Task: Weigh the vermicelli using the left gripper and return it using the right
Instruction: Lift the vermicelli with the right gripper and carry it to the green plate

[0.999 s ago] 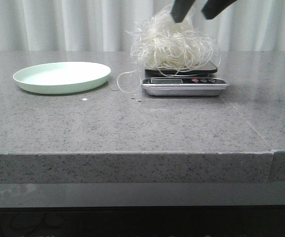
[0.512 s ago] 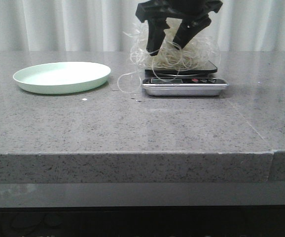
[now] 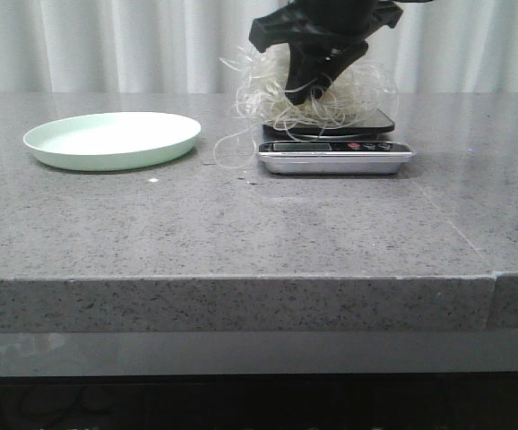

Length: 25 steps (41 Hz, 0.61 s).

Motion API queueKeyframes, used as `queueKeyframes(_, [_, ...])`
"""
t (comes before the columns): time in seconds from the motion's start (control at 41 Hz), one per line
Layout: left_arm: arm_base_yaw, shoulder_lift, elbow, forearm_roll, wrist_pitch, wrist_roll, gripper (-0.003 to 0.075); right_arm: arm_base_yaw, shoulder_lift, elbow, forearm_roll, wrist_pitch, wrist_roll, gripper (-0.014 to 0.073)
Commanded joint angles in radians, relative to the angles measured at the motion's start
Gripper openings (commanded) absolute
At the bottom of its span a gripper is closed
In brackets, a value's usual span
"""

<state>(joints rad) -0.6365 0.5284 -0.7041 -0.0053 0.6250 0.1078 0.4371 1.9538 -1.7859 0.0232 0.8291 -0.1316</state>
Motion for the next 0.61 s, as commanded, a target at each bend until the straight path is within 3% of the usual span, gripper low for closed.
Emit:
queueKeyframes(0.0, [-0.005, 0.002, -0.026, -0.010, -0.078, -0.003, 0.0397, -0.001, -0.062, -0.030, -0.008, -0.023, -0.010, 0.0145])
queueKeyframes(0.414, [-0.005, 0.002, -0.026, -0.010, -0.078, -0.003, 0.0397, 0.052, -0.157, -0.194, 0.019, -0.028, -0.010, 0.0145])
queueKeyframes(0.585, [-0.005, 0.002, -0.026, -0.010, -0.078, -0.003, 0.0397, 0.115, -0.157, -0.248, 0.019, -0.135, -0.010, 0.0145])
